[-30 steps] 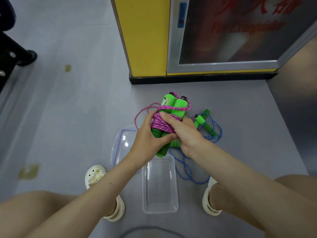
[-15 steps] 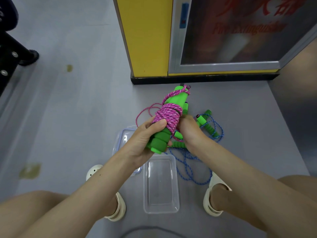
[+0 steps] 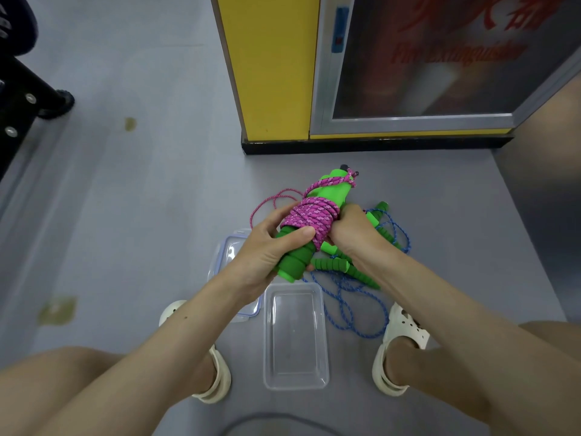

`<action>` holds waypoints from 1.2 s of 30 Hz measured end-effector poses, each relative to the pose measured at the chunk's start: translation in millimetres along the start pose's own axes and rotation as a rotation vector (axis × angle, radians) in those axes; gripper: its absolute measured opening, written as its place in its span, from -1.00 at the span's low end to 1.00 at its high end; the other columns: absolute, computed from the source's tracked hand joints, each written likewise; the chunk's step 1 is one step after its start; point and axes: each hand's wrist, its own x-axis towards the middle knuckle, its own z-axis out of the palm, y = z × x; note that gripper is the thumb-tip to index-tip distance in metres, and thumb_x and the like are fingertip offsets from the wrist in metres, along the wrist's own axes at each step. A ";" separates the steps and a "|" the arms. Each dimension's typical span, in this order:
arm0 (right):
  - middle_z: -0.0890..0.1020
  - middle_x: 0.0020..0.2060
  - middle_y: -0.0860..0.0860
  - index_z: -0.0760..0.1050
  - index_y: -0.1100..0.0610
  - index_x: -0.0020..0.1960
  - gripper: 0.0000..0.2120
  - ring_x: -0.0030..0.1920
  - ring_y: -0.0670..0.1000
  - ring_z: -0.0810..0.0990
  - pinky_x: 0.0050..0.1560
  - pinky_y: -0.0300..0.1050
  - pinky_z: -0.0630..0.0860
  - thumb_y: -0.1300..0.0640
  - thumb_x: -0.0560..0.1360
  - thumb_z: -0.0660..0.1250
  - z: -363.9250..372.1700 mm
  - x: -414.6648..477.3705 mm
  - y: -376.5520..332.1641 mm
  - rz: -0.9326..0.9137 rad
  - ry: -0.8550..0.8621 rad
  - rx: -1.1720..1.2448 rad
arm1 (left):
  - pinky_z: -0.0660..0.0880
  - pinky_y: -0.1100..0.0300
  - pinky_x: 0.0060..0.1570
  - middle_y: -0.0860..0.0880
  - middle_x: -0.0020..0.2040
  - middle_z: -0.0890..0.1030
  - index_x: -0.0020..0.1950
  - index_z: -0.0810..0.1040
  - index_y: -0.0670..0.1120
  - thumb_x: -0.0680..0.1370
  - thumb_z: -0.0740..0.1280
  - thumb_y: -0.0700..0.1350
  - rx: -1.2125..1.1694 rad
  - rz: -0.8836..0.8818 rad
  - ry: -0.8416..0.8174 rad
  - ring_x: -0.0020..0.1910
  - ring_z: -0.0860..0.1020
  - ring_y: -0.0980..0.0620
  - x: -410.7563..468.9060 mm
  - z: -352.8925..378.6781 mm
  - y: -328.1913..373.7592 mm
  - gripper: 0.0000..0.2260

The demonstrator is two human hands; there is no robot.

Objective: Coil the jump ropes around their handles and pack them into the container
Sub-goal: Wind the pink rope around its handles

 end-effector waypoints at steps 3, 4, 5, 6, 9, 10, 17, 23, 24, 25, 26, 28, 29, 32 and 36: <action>0.63 -0.21 0.21 0.51 0.26 -0.12 -0.88 -0.21 0.20 0.57 -0.13 0.12 0.54 0.24 0.47 0.22 0.2 2.7 2.8 -0.028 0.021 -0.062 | 0.52 0.22 -0.47 -0.15 0.02 0.58 0.35 0.43 -0.04 0.38 0.39 -0.19 0.024 -0.010 0.005 -0.40 0.62 0.02 0.4 -0.1 0.4 -0.46; 0.61 -0.25 0.17 0.51 0.26 -0.13 -0.88 -0.24 0.19 0.55 -0.17 0.10 0.53 0.23 0.49 0.22 -0.1 2.6 3.9 -0.032 0.021 -0.068 | 0.52 0.22 -0.46 -0.16 0.03 0.57 0.35 0.43 -0.03 0.37 0.40 -0.19 0.030 -0.013 0.004 -0.39 0.62 0.02 0.0 0.4 0.5 -0.46; 0.58 -0.29 0.14 0.50 0.27 -0.15 -0.87 -0.29 0.15 0.51 -0.22 0.07 0.48 0.24 0.50 0.21 -0.6 1.8 4.4 -0.038 0.017 -0.062 | 0.53 0.22 -0.45 -0.16 0.03 0.57 0.35 0.43 -0.03 0.37 0.41 -0.19 0.039 -0.010 0.006 -0.38 0.63 0.02 0.7 0.0 -0.1 -0.45; 0.56 -0.31 0.12 0.49 0.27 -0.16 -0.87 -0.32 0.12 0.47 -0.25 0.04 0.44 0.26 0.50 0.21 -1.0 0.9 4.8 -0.050 0.014 -0.053 | 0.54 0.20 -0.43 -0.15 0.04 0.58 0.35 0.43 -0.02 0.35 0.42 -0.18 0.057 0.001 0.010 -0.36 0.63 0.01 1.5 -0.6 -0.9 -0.44; 0.58 -0.28 0.15 0.50 0.30 -0.14 -0.88 -0.33 0.07 0.48 -0.29 -0.01 0.44 0.33 0.50 0.20 -4.2 -3.1 4.2 -0.085 -0.007 -0.066 | 0.61 0.07 -0.23 -0.08 0.09 0.61 0.37 0.43 0.04 0.29 0.50 -0.12 0.192 0.059 0.047 -0.15 0.66 -0.05 5.9 -5.6 -3.0 -0.36; 0.56 -0.30 0.15 0.50 0.31 -0.16 -0.88 -0.34 0.04 0.46 -0.30 -0.06 0.42 0.37 0.49 0.20 -6.4 -4.9 3.1 -0.084 -0.035 -0.085 | 0.62 0.03 -0.18 -0.06 0.10 0.61 0.36 0.44 0.07 0.27 0.51 -0.10 0.231 0.080 0.065 -0.10 0.66 -0.07 7.2 -6.8 -3.4 -0.34; 0.46 -0.49 0.01 0.46 0.21 -0.37 -0.71 -0.62 -0.20 0.36 -0.54 -0.39 0.25 0.32 0.52 0.24 -21.4 -16.0 -2.4 -0.127 -0.115 -0.252 | 0.61 0.17 -0.08 0.01 0.17 0.54 0.36 0.38 0.15 0.32 0.55 -0.11 0.419 0.198 0.155 0.07 0.59 0.04 9.2 -11.7 -9.6 -0.33; 0.62 -0.38 0.11 0.64 0.25 -0.14 -0.85 -0.40 0.03 0.60 -0.30 -0.09 0.54 0.23 0.52 0.32 -18.3 -20.1 -2.2 -0.285 0.035 -0.332 | 0.57 0.22 0.03 0.07 0.19 0.52 0.39 0.35 0.13 0.33 0.56 -0.06 0.608 0.319 0.245 0.13 0.53 0.10 15.6 -17.1 -14.5 -0.31; 0.61 -0.40 0.04 0.65 0.22 -0.10 -0.88 -0.41 -0.01 0.61 -0.28 -0.13 0.59 0.25 0.51 0.34 -18.9 -21.4 -2.5 -0.297 0.057 -0.294 | 0.55 0.27 0.02 0.09 0.19 0.51 0.41 0.34 0.10 0.33 0.56 -0.04 0.663 0.337 0.259 0.13 0.52 0.12 16.8 -18.9 -14.4 -0.30; 0.59 -0.41 -0.02 0.66 0.22 -0.06 -0.89 -0.42 -0.07 0.61 -0.27 -0.17 0.62 0.28 0.50 0.35 -19.1 -22.9 -2.8 -0.308 0.074 -0.260 | 0.54 0.30 0.01 0.10 0.19 0.50 0.42 0.32 0.09 0.34 0.55 -0.02 0.711 0.348 0.266 0.12 0.51 0.13 17.8 -20.8 -14.3 -0.29; 0.60 -0.40 -0.04 0.66 0.23 -0.05 -0.89 -0.42 -0.11 0.61 -0.26 -0.17 0.62 0.30 0.49 0.36 -18.6 -23.9 -3.0 -0.326 0.095 -0.234 | 0.54 0.30 0.01 0.09 0.20 0.50 0.43 0.31 0.08 0.34 0.55 -0.01 0.747 0.356 0.268 0.12 0.51 0.13 18.6 -22.5 -14.3 -0.28; 0.62 -0.35 -0.02 0.66 0.22 -0.07 -0.91 -0.38 -0.10 0.63 -0.20 -0.16 0.63 0.31 0.46 0.39 -16.2 -25.5 -3.6 -0.371 0.162 -0.195 | 0.55 0.26 0.02 0.08 0.21 0.50 0.44 0.29 0.10 0.35 0.54 -0.01 0.787 0.358 0.273 0.11 0.51 0.12 19.2 -23.9 -15.2 -0.27; 0.63 -0.31 -0.01 0.66 0.21 -0.07 -0.91 -0.34 -0.10 0.63 -0.17 -0.18 0.62 0.30 0.44 0.41 -14.2 -26.1 -3.8 -0.396 0.198 -0.185 | 0.56 0.23 0.03 0.08 0.21 0.51 0.44 0.29 0.10 0.35 0.54 -0.01 0.794 0.355 0.278 0.11 0.52 0.11 19.3 -23.6 -15.5 -0.27; 0.62 -0.20 -0.03 0.65 0.17 0.00 -0.85 -0.22 -0.14 0.57 -0.12 -0.43 0.51 0.28 0.44 0.42 -7.1 -29.1 -4.0 -0.454 0.221 -0.218 | 0.57 0.23 0.02 0.08 0.19 0.52 0.45 0.29 0.10 0.36 0.54 -0.01 0.815 0.354 0.285 0.09 0.53 0.11 19.8 -22.5 -16.7 -0.27; 0.63 -0.15 0.04 0.59 0.18 0.15 -0.68 -0.20 -0.06 0.58 -0.10 -0.45 0.49 0.34 0.41 0.42 2.7 -34.3 -1.5 -0.527 0.144 -0.207 | 0.56 0.21 0.05 0.08 0.16 0.56 0.45 0.30 0.10 0.34 0.55 0.00 0.851 0.343 0.290 0.08 0.56 0.10 19.4 -24.0 -20.2 -0.26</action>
